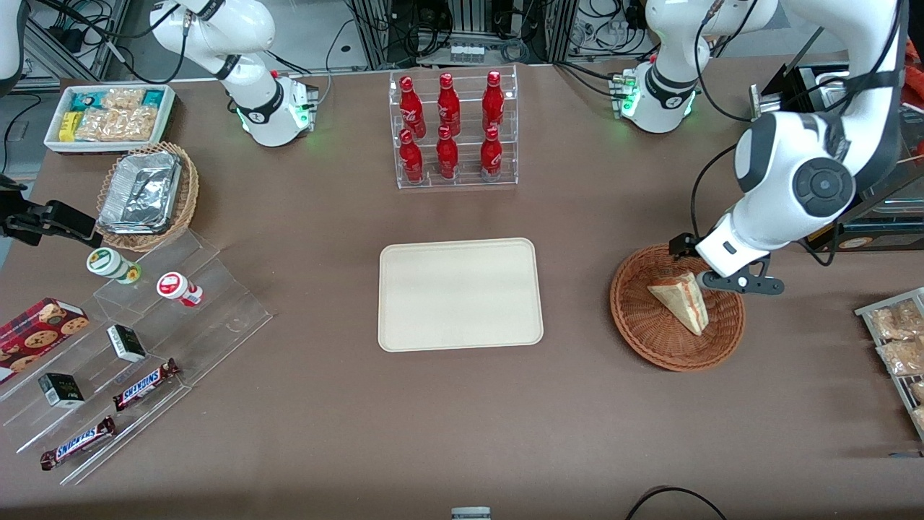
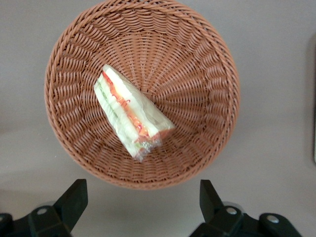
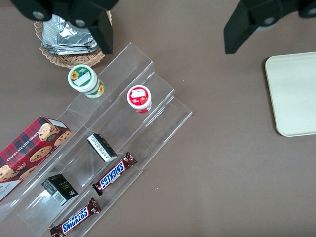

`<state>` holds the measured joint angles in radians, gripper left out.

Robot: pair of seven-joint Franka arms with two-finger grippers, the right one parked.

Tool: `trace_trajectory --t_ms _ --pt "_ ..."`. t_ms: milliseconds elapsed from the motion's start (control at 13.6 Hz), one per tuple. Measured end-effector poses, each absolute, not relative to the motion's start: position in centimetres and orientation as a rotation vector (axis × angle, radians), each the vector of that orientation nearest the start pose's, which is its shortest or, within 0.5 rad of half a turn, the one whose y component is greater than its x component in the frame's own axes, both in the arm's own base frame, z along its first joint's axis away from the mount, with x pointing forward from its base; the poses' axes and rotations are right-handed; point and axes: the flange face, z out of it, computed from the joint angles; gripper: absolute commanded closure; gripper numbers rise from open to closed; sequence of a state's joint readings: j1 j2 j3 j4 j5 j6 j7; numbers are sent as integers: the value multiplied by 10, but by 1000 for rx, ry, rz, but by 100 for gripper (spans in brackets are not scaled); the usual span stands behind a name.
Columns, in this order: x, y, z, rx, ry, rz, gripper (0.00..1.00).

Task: Place sandwich from basket to tray
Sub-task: 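Lower the open left gripper and close it on the wrapped sandwich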

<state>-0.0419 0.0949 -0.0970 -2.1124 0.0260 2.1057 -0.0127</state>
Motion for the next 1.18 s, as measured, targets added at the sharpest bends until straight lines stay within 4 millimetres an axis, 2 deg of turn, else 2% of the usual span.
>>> trace_trajectory --t_ms 147,442,516,811,1179 --pt "538 -71 346 -3119 110 124 0" --pt "544 -72 337 -3081 -540 37 0" --pt "544 -72 333 -3061 -639 39 0" --pt "549 -67 316 -3002 -892 24 0" --pt "552 -58 280 -2980 -957 41 0"
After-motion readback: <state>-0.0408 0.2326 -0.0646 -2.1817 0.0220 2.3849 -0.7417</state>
